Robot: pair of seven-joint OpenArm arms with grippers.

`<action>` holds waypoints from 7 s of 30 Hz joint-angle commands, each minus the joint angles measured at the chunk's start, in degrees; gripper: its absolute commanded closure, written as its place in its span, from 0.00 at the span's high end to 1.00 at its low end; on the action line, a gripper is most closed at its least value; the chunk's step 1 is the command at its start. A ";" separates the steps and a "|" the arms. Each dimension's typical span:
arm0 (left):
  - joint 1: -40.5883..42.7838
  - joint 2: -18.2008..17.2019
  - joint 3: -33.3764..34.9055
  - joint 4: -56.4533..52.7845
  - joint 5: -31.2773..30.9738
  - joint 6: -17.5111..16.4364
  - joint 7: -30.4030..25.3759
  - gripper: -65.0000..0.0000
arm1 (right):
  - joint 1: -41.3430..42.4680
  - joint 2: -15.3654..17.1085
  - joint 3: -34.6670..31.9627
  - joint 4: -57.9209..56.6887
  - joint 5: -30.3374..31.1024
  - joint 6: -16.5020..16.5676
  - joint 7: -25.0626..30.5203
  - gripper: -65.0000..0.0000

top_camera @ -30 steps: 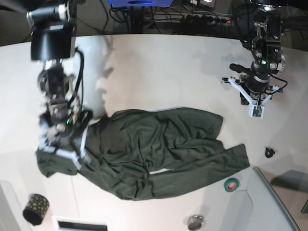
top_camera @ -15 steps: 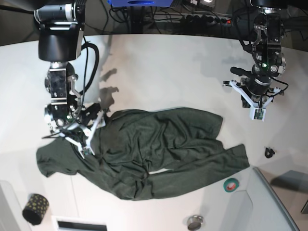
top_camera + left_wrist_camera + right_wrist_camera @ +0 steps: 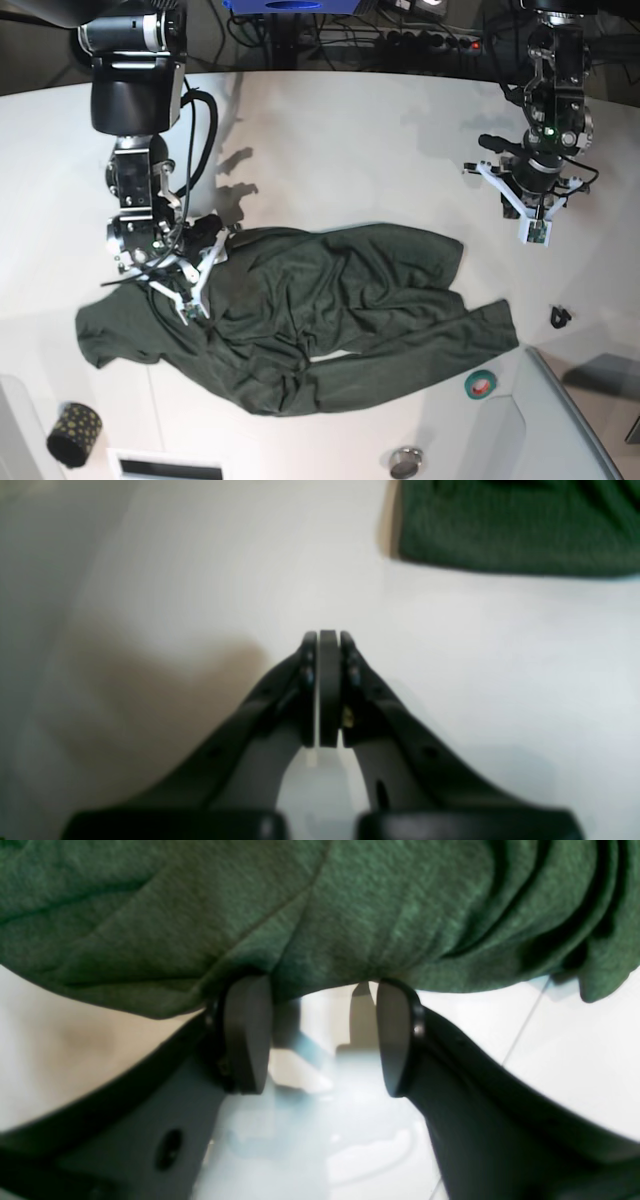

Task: Layout the t-shirt on the table in an organized manner, then fold the t-shirt properly
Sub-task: 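Grasp the t-shirt edge nearest the right gripper, then pull the grasped edge with the right gripper away from the shirt body, then release the edge and regrasp the shirt fabric with the right gripper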

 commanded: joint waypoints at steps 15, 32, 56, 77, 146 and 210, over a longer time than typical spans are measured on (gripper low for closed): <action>-0.74 -0.81 -0.25 0.91 0.09 0.28 -1.29 0.00 | -6.34 0.33 -0.33 19.88 0.02 0.39 -10.61 0.02; -0.39 -0.81 -0.25 0.83 0.09 0.28 -1.29 0.00 | -2.30 -0.90 0.11 5.81 0.11 0.13 -2.70 0.49; 0.22 -0.81 -0.25 0.91 0.09 0.28 -1.29 0.00 | 3.59 -0.99 0.20 -1.84 0.11 0.39 -2.87 0.01; -2.33 -0.37 1.42 0.74 0.09 0.28 -1.29 0.00 | -15.57 1.03 -0.33 36.40 0.02 0.39 -23.09 0.01; -1.45 -0.81 1.07 -0.05 0.09 0.28 -1.38 0.00 | -27.35 3.67 28.42 26.73 -1.03 10.68 -12.54 0.42; -0.83 -1.60 0.98 -1.90 0.09 0.28 -1.38 0.00 | 4.03 -0.02 -12.20 14.69 -21.52 13.75 -22.83 0.61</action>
